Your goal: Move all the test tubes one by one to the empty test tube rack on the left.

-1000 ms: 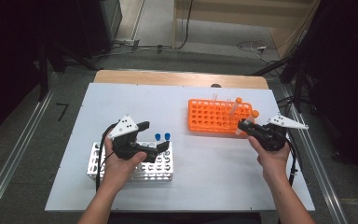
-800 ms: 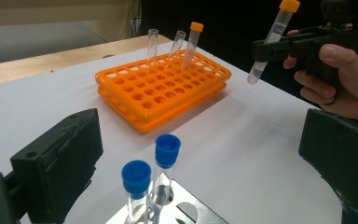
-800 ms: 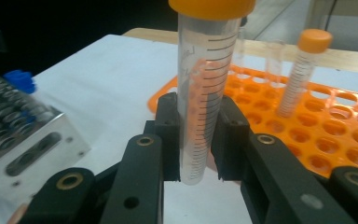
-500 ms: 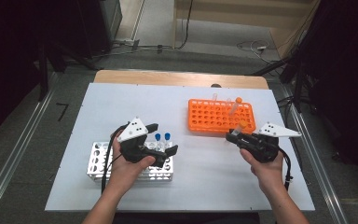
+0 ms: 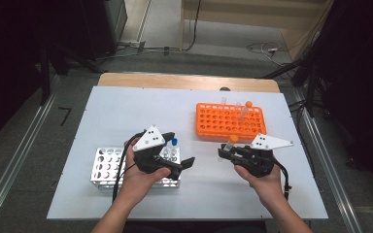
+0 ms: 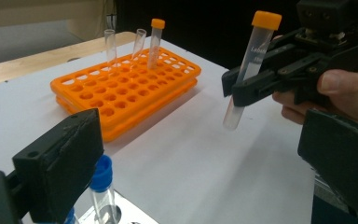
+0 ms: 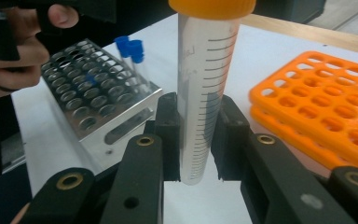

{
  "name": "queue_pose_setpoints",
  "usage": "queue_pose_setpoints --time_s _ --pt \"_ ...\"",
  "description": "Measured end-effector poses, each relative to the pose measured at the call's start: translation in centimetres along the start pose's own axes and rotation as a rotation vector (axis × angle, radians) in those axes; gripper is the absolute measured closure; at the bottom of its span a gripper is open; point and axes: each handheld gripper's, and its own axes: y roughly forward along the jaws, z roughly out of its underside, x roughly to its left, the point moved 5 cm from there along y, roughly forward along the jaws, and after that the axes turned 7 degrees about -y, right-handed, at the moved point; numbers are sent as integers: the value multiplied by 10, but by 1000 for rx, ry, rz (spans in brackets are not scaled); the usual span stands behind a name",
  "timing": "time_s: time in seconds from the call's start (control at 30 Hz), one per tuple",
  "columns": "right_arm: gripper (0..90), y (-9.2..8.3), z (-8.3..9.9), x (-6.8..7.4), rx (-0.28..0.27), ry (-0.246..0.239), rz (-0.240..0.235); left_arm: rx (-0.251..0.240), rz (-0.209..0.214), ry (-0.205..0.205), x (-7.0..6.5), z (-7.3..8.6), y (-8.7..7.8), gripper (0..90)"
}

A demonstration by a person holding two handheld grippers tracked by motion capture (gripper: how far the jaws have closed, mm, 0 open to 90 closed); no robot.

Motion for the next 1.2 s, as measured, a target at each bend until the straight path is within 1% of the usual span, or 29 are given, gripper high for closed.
queue_pose_setpoints --time_s 0.03,0.1,0.17,0.23,0.33,0.5,0.6,0.63,0.67,0.7,0.73,0.77,0.8,0.83,0.87,0.9,0.93,0.97,1.0,1.03,1.1,1.13,1.17,1.2 --pt "725 0 0 0 0 0 0 -1 1 3 -1 -1 0 5" --pt "725 4 0 5 6 -10 -16 -4 11 6 -2 -2 0 16" --pt "725 8 0 9 15 -25 -30 2 15 7 -4 -1 1 20" --pt "725 10 0 13 18 -26 -42 11 20 9 -6 0 4 21" --pt "725 10 0 20 24 -40 -58 20 36 10 -10 2 7 39" --pt "725 11 -2 25 20 -47 -71 37 61 20 -18 4 14 49" --pt "725 12 -3 30 19 -55 -87 48 81 27 -22 5 17 64" --pt "725 13 -4 33 22 -57 -97 52 88 28 -23 6 18 84" --pt "725 13 -4 33 22 -57 -97 54 93 28 -24 6 19 84" --pt "725 15 -4 35 27 -66 -104 57 89 32 -25 7 20 133" --pt "725 15 -4 35 27 -66 -104 55 87 26 -26 7 20 133" --pt "725 16 -3 37 32 -67 -105 57 86 24 -27 7 21 192" --pt "725 16 -3 37 32 -67 -105 56 89 24 -27 7 21 192" --pt "725 16 -4 39 34 -71 -106 54 97 21 -29 7 21 252" --pt "725 16 -4 39 34 -71 -106 56 105 22 -30 6 20 252" --pt "725 17 -4 40 33 -73 -108 60 106 24 -30 7 20 315" --pt "725 17 -4 40 33 -73 -108 64 115 27 -32 7 21 315" --pt "725 17 -4 41 33 -75 -110 67 120 32 -33 7 21 339" --pt "725 18 -4 43 37 -77 -116 74 124 39 -33 8 22 393" --pt "725 18 -4 43 37 -77 -116 79 130 34 -34 8 23 393" --pt "725 19 -4 45 44 -90 -117 82 150 35 -35 9 24 421" --pt "725 21 -3 47 52 -106 -122 80 153 38 -35 8 25 445" --pt "725 21 -3 47 52 -106 -122 76 156 35 -35 8 25 445" --pt "725 22 -3 50 57 -109 -133 69 155 29 -35 7 25 479"
